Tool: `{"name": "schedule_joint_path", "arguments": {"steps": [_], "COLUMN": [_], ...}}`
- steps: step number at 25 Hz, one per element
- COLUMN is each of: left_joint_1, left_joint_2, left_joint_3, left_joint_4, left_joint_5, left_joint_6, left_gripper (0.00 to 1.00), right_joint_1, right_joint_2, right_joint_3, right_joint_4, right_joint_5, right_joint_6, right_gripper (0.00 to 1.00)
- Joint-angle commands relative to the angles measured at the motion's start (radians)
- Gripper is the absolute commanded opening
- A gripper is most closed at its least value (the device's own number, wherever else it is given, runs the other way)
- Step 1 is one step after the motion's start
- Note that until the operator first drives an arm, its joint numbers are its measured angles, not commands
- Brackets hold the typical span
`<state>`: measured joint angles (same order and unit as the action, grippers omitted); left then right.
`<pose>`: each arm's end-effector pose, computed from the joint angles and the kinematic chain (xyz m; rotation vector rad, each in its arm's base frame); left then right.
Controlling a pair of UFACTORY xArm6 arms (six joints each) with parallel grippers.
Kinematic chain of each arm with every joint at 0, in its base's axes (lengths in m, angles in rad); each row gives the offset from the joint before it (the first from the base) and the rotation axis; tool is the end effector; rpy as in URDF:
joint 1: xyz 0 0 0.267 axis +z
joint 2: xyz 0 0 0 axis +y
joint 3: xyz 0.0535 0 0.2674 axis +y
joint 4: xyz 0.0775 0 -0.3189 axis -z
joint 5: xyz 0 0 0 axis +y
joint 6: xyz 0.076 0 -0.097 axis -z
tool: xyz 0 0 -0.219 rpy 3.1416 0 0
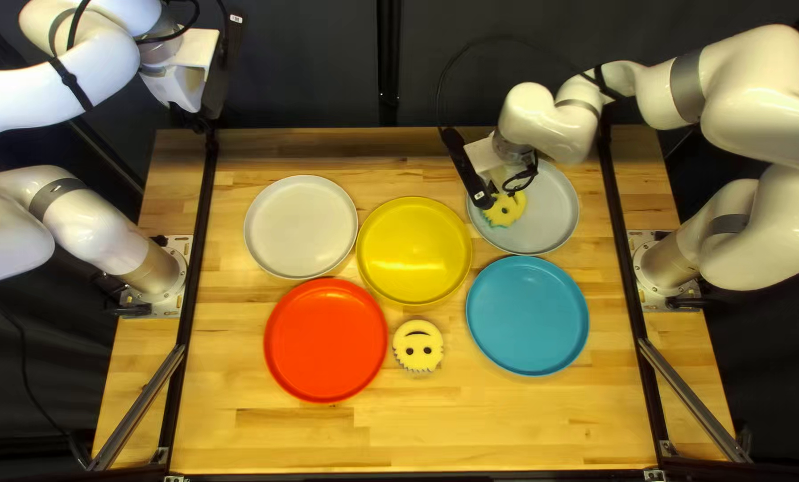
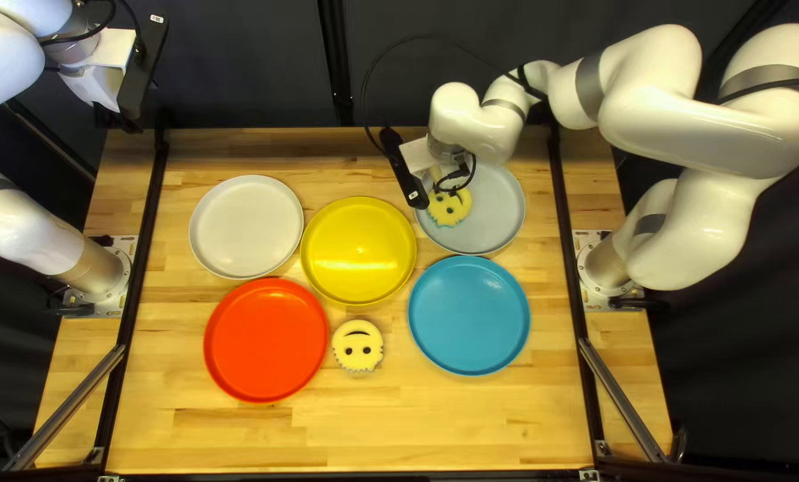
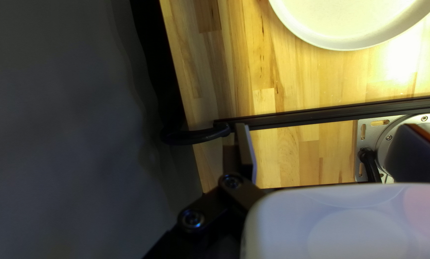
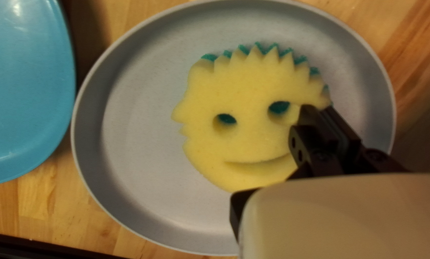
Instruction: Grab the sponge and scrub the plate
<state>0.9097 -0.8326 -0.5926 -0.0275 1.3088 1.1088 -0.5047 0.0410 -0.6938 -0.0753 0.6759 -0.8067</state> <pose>0.1764 0.2140 0.2120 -3.0404 0.2951 -0.1297 0.3352 -0.1971 0.0083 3.0673 0.5602 -0.0727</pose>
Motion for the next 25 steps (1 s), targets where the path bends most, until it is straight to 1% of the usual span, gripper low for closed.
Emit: {"name": "schedule_joint_path", "arguments": {"steps": [1,4,12,15,19,25], "left_joint_1": [0.000,0.000,0.000,0.000,0.000,0.000], "left_joint_2": [0.000,0.000,0.000,0.000,0.000,0.000], "left_joint_3": [0.000,0.000,0.000,0.000,0.000,0.000], "left_joint_4": [0.000,0.000,0.000,0.000,0.000,0.000], "left_joint_5": [0.000,0.000,0.000,0.000,0.000,0.000], "left_joint_6": [0.000,0.000,0.000,0.000,0.000,0.000], "left_gripper": [1.00,1.00,1.00,1.00,1.00,1.00], "right_joint_1": [-0.022,-0.001,0.131,0.147,0.098,-0.008], "right_joint_2": [0.017,0.006,-0.039,-0.042,-0.031,0.010], "right_joint_3": [-0.020,0.000,0.064,0.067,0.055,0.007], "right_joint_4": [-0.009,-0.013,-0.044,-0.058,-0.067,-0.071], "right_joint_5": [0.014,0.009,-0.014,-0.017,-0.019,-0.015], "right_joint_6": [-0.010,0.012,0.138,0.156,0.116,0.034], "right_gripper": [0.00,0.00,0.00,0.00,0.00,0.00]}}
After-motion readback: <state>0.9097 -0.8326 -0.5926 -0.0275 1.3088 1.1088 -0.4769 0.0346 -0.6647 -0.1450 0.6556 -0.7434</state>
